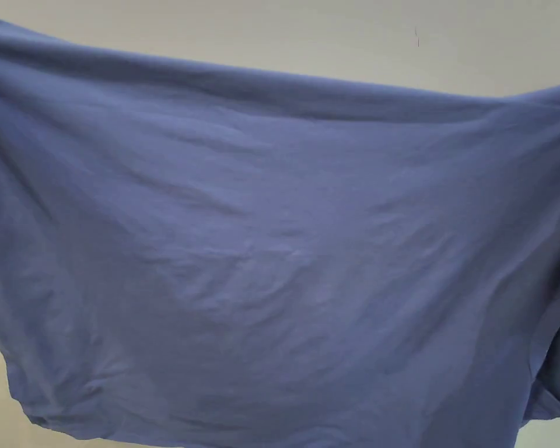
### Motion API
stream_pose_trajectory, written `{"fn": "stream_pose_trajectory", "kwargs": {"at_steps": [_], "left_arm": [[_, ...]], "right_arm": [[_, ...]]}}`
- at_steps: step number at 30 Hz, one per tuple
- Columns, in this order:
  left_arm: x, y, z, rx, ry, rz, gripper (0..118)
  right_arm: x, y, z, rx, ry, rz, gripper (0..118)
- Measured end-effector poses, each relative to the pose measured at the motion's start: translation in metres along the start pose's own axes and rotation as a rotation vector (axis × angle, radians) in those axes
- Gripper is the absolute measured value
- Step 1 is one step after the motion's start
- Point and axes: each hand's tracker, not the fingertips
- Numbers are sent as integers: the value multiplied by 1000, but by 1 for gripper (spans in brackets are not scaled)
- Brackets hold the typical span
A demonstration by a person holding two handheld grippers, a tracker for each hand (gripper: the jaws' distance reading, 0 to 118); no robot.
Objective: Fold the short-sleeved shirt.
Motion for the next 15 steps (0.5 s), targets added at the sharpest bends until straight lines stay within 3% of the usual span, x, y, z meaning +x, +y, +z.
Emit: {"fn": "stream_pose_trajectory", "kwargs": {"at_steps": [6,15], "left_arm": [[-1,36,-34,35,-27,15,1],[37,49,-109,12,-43,-73,1]], "right_arm": [[7,26,-34,33,-27,27,2],[19,28,-128,-6,-71,67,2]]}}
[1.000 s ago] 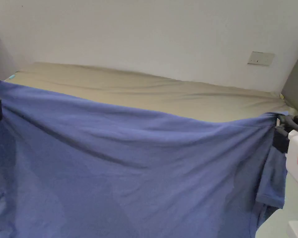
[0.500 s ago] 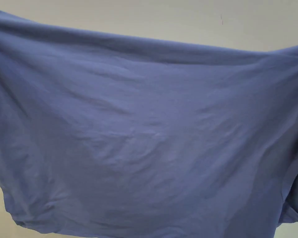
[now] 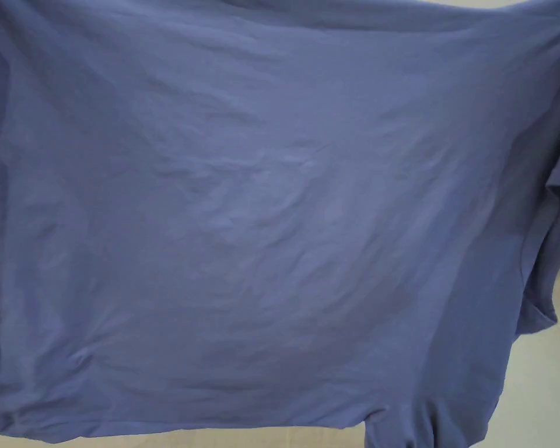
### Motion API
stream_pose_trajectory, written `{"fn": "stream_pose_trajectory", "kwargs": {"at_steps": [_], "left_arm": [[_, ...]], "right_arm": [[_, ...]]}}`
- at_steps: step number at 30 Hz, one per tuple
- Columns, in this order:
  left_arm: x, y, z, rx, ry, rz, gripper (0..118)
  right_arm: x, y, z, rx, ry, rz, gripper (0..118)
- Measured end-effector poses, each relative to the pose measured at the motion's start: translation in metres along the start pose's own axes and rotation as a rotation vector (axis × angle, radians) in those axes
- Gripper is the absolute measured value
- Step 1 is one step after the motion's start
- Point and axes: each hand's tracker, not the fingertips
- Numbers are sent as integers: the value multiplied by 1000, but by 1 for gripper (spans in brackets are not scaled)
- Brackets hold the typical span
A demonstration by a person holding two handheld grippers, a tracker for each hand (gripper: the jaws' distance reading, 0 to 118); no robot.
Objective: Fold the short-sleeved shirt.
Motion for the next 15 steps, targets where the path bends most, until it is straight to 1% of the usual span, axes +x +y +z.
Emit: {"fn": "stream_pose_trajectory", "kwargs": {"at_steps": [3,5,8,13,15], "left_arm": [[14,-2,-29,-13,-4,-25,1],[20,-4,-50,-26,-9,-17,1],[21,-11,-80,-83,-61,79,1],[27,-24,-125,-119,-52,103,1],[27,-30,-143,-170,-80,170,1]], "right_arm": [[1,-1,-29,-16,-15,-26,2],[1,-2,-47,-24,-23,-43,2],[0,-6,-70,-29,-36,-42,2],[-11,-13,-112,-40,-61,18,2],[-16,-14,-129,-51,-73,37,2]]}}
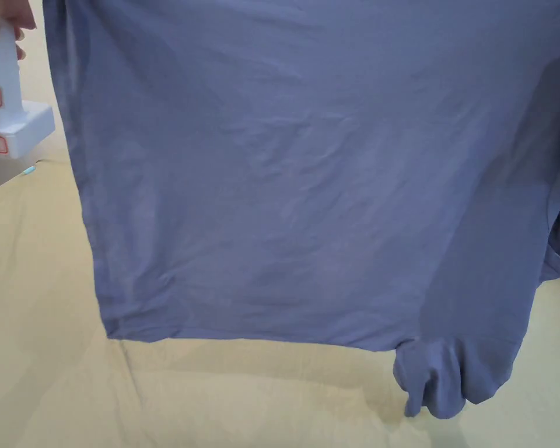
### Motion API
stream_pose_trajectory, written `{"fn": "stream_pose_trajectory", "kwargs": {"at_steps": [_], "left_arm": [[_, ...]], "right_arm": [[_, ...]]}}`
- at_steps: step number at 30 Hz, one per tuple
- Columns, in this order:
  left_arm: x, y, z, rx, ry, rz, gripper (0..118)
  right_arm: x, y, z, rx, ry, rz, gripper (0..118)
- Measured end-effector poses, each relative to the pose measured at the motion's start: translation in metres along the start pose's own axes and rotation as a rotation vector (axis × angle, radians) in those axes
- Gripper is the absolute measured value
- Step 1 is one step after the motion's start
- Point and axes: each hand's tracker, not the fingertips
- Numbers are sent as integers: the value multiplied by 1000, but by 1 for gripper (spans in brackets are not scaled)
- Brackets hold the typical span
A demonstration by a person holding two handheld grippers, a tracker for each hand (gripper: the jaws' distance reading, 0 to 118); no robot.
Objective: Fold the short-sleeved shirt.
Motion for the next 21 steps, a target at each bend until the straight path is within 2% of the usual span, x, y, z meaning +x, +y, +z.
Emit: {"fn": "stream_pose_trajectory", "kwargs": {"at_steps": [8,10,16,21], "left_arm": [[8,-13,-63,-27,65,-50,1],[8,-17,-75,-28,78,-44,1],[20,-57,-108,-76,87,-43,1],[26,-131,-124,-183,77,-148,1]], "right_arm": [[-36,-11,-48,-13,-10,50,2],[-45,-20,-61,-25,-6,93,2],[-77,-89,-89,-127,33,89,2],[-99,-166,-87,-257,99,53,2]]}}
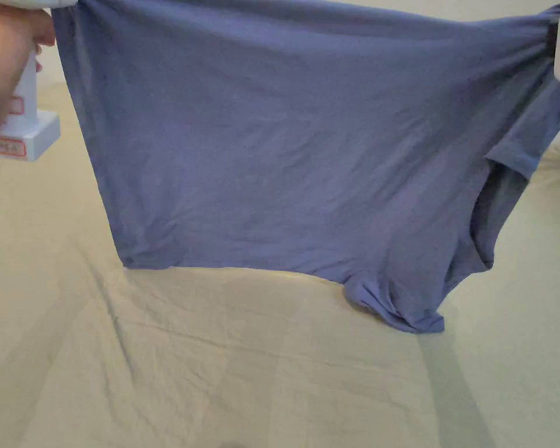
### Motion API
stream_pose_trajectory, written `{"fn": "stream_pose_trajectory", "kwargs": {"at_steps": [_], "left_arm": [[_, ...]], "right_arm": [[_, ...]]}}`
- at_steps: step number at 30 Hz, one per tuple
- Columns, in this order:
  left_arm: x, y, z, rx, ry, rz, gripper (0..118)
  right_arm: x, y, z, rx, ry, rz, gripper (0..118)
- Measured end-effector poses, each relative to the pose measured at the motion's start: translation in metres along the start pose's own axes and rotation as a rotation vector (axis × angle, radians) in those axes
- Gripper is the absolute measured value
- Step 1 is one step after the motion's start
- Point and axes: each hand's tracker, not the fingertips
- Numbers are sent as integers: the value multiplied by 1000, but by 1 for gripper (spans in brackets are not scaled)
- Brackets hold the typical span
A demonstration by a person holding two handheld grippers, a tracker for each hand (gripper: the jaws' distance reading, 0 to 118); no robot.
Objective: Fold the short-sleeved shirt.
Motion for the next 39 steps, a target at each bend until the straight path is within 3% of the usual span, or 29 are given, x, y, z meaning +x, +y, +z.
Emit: {"fn": "stream_pose_trajectory", "kwargs": {"at_steps": [3,7,13,16,19,24,26,30,39], "left_arm": [[5,-55,0,-70,-35,15,1],[12,-122,20,-164,-63,-50,1],[15,-229,99,-346,-98,-58,1],[14,-281,149,-416,-105,-101,1],[9,-331,186,-519,-125,-144,1],[-4,-388,238,-679,-186,-216,1],[-9,-399,253,-703,-164,-272,1],[-21,-403,276,-737,-175,-247,1],[-29,-442,317,-883,-284,-419,1]], "right_arm": [[-9,-55,0,-81,60,-34,2],[-17,-122,25,-182,116,-22,2],[-21,-206,108,-326,247,-37,2],[-17,-251,153,-442,369,-71,2],[-22,-295,197,-551,344,5,2],[-11,-345,261,-704,381,-75,2],[-12,-356,284,-751,366,-47,2],[-18,-356,329,-839,399,-8,2],[-7,-385,349,-1070,424,-51,2]]}}
